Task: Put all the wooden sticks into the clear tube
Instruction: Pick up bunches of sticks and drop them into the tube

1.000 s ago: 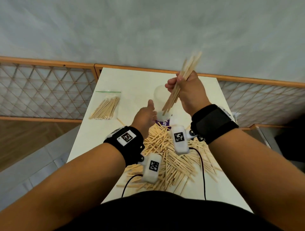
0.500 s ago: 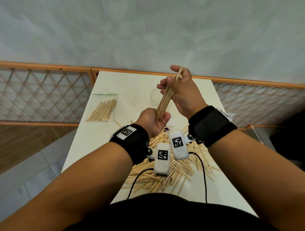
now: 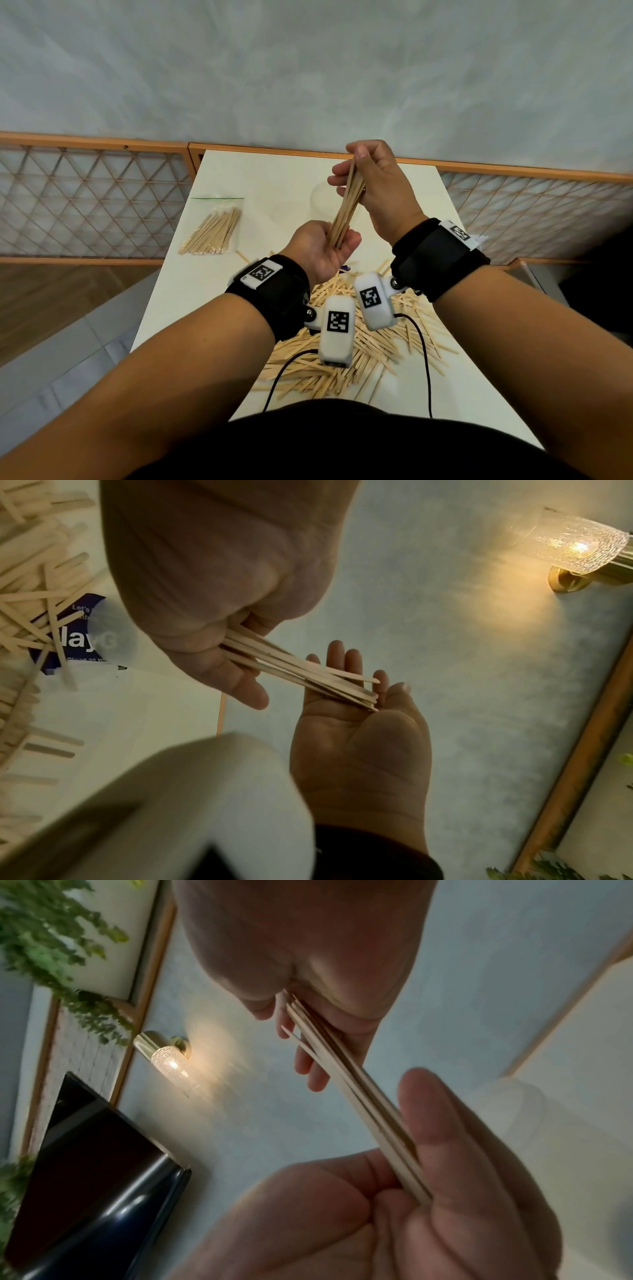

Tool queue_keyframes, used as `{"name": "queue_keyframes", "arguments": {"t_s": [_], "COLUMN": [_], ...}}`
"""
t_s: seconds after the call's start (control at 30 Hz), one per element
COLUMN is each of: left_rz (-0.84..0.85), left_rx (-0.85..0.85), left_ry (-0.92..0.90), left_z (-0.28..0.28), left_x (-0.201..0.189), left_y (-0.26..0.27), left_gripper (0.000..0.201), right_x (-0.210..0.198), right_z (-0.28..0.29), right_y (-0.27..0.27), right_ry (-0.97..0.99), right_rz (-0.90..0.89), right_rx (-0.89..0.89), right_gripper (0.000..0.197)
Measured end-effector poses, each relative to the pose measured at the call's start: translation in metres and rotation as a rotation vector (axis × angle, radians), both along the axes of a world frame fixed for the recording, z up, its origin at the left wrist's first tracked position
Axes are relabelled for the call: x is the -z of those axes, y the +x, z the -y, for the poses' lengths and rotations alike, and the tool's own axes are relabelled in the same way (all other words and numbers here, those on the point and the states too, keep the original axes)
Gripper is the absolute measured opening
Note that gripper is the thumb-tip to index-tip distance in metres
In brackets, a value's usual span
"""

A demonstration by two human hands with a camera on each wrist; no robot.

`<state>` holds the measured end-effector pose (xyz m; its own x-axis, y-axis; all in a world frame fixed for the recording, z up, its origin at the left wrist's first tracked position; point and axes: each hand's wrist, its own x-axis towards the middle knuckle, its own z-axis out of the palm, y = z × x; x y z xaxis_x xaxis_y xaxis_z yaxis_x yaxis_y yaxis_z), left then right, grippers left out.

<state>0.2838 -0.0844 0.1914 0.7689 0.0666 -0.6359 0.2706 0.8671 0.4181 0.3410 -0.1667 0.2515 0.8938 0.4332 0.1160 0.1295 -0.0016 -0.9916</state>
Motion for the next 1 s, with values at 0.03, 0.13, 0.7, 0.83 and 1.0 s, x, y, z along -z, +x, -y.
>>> {"name": "queue_keyframes", "arguments": {"t_s": [0.03, 0.13, 0.7, 0.83, 1.0], "left_rz": [0.002, -0.002, 0.337, 0.406, 0.409], "left_rx": [0.005, 0.015, 0.53, 0.565, 0.53], "left_ry": [0.001, 0.013, 0.63, 0.579, 0.625], "left_z": [0.0, -0.001, -0.023, -0.019, -0.021], "left_x": [0.0, -0.003, -0.004, -0.012, -0.01], "left_y": [-0.001, -0.002, -0.013, -0.011, -0.003], "left_gripper": [0.028, 0.028, 0.043, 0.033, 0.033], "right_x": [0.0, -0.002, -0.013, -0.013, -0.014], "right_z": [0.0, -0.001, 0.019, 0.017, 0.015], "right_y": [0.0, 0.001, 0.037, 0.042, 0.044], "right_ry": [-0.021, -0.092, -0.477, -0.487, -0.581], "right_rz": [0.037, 0.115, 0.16, 0.186, 0.226], "right_rx": [-0.01, -0.008, -0.026, -0.055, -0.166], "right_gripper": [0.017, 0.01, 0.017, 0.014, 0.014]}}
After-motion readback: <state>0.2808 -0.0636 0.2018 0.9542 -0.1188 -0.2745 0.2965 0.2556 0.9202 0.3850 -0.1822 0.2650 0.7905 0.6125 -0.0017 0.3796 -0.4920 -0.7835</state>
